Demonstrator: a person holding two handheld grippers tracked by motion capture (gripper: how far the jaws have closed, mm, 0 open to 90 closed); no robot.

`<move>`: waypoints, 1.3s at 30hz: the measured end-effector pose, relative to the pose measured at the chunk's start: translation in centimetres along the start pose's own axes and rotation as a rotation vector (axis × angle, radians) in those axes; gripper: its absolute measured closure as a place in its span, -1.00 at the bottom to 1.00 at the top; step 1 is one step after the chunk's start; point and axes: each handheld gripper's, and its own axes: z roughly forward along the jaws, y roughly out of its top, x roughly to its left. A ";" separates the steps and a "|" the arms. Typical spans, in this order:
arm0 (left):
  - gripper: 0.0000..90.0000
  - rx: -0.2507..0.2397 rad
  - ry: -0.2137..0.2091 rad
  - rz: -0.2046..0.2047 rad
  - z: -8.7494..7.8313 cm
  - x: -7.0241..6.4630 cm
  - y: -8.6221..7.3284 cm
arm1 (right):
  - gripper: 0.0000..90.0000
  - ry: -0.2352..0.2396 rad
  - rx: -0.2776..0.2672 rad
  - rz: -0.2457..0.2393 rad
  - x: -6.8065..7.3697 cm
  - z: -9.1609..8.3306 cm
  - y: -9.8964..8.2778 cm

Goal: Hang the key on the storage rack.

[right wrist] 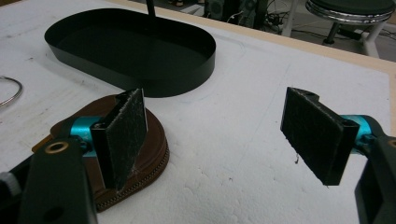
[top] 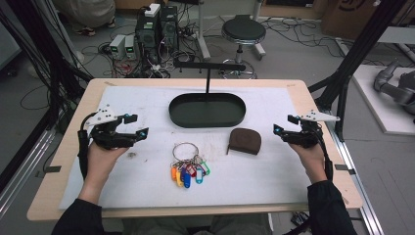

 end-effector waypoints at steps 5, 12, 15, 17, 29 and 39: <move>-0.36 0.001 -0.005 0.003 0.1 -0.1 0.0 | -0.49 0.005 -0.003 0.002 -0.1 0.0 0.0; -0.36 -0.005 -0.021 0.001 0.1 -0.3 0.0 | -0.49 0.003 -0.004 0.011 -0.1 0.0 -0.1; -0.36 -0.004 -0.033 -0.002 0.3 -0.5 0.1 | -0.49 0.002 -0.008 0.012 -0.2 0.0 -0.1; -0.36 -0.006 -0.042 -0.005 0.4 -0.6 0.1 | -0.49 0.000 -0.010 0.012 -0.3 0.1 -0.1; -0.30 0.003 -0.103 -0.056 1.3 -1.0 -0.1 | -0.49 -0.006 -0.010 0.028 -0.6 0.1 -0.2; 0.01 0.171 -0.168 -0.138 4.6 -2.6 -0.9 | -0.49 -0.009 -0.007 0.029 -0.7 0.1 -0.3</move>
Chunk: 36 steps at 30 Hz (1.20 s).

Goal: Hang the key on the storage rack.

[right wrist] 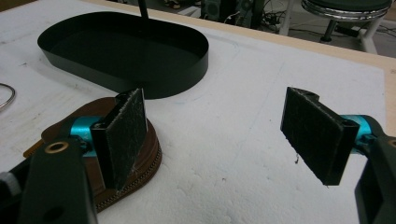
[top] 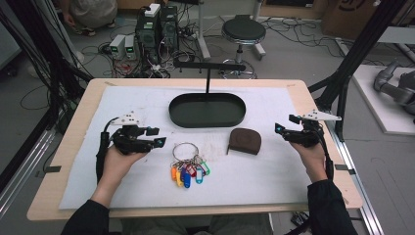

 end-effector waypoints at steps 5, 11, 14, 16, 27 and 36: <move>0.03 0.063 -0.010 -0.054 1.3 -0.2 -0.5 | -0.49 -0.001 -0.009 -0.002 -0.1 -0.1 0.0; 0.12 0.112 0.000 -0.110 2.5 -0.5 -1.6 | -0.49 -0.003 -0.008 -0.002 -0.2 -0.1 0.0; 0.16 0.126 0.003 -0.154 3.0 -0.5 -2.0 | -0.48 -0.005 -0.006 0.000 -0.1 0.0 0.0; 0.19 0.135 0.009 -0.176 3.3 -0.5 -2.2 | -0.48 -0.006 -0.008 -0.002 -0.1 0.0 0.0; 0.22 0.161 0.007 -0.356 4.7 -0.4 -3.0 | -0.48 -0.009 -0.007 -0.014 0.0 0.0 0.0; 0.49 0.149 -0.002 -0.431 5.5 -0.4 -3.5 | -0.47 -0.013 -0.008 -0.016 0.1 0.0 0.0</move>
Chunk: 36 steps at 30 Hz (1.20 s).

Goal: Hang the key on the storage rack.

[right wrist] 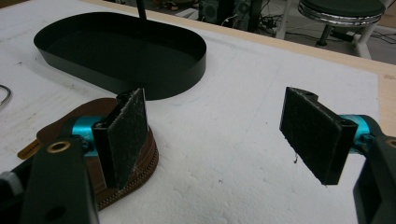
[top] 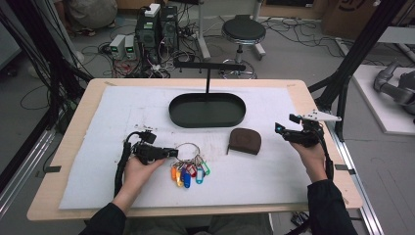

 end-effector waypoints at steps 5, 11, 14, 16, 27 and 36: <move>0.52 0.004 -0.021 -0.062 0.0 0.3 -0.1 | -0.47 -0.001 -0.002 -0.002 -0.1 0.0 0.0; 0.49 0.005 -0.032 -0.094 0.1 0.3 -0.2 | -0.47 -0.002 -0.006 -0.006 -0.1 0.0 0.0; 0.54 -0.013 -0.036 -0.101 0.3 0.3 -0.2 | -0.46 -0.003 -0.002 -0.006 0.0 0.0 0.0; 0.64 -0.027 -0.045 -0.103 0.4 0.4 -0.2 | -0.46 -0.002 -0.002 -0.005 0.0 0.0 0.0; 0.49 -0.022 -0.084 -0.149 0.9 0.2 -0.3 | -0.46 -0.003 -0.006 -0.007 0.0 0.0 0.0; 0.59 -0.035 -0.085 -0.178 1.5 0.4 -0.4 | -0.45 -0.002 -0.013 -0.017 0.0 0.0 0.1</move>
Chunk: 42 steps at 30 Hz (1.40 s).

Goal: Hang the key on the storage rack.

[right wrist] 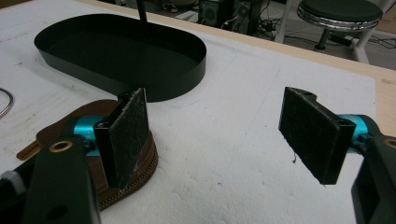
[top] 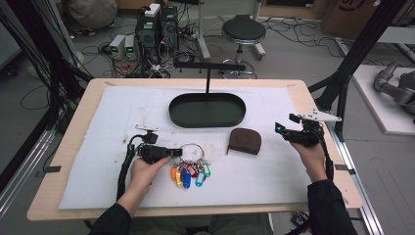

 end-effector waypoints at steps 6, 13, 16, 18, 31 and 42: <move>0.86 -0.043 -0.055 0.077 0.3 -0.8 0.1 | -0.45 0.001 -0.004 -0.003 0.0 -0.1 0.0; 0.91 -0.070 -0.058 0.213 0.1 -2.1 0.3 | -0.45 0.001 -0.011 0.000 0.0 -0.2 0.1; 0.91 -0.109 -0.070 0.302 -0.3 -3.2 0.5 | -0.45 -0.001 -0.017 -0.003 0.0 -0.2 0.1; 0.92 -0.143 -0.042 0.413 -0.8 -4.3 0.6 | -0.44 -0.001 -0.017 -0.002 -0.1 -0.2 0.1; 0.90 -0.118 0.019 0.642 -1.4 -5.7 -0.1 | -0.44 0.002 -0.020 -0.007 0.0 -0.3 0.1; 0.92 -0.083 0.035 0.686 -1.1 -5.8 -0.2 | -0.44 0.002 -0.019 -0.004 -0.1 -0.2 0.1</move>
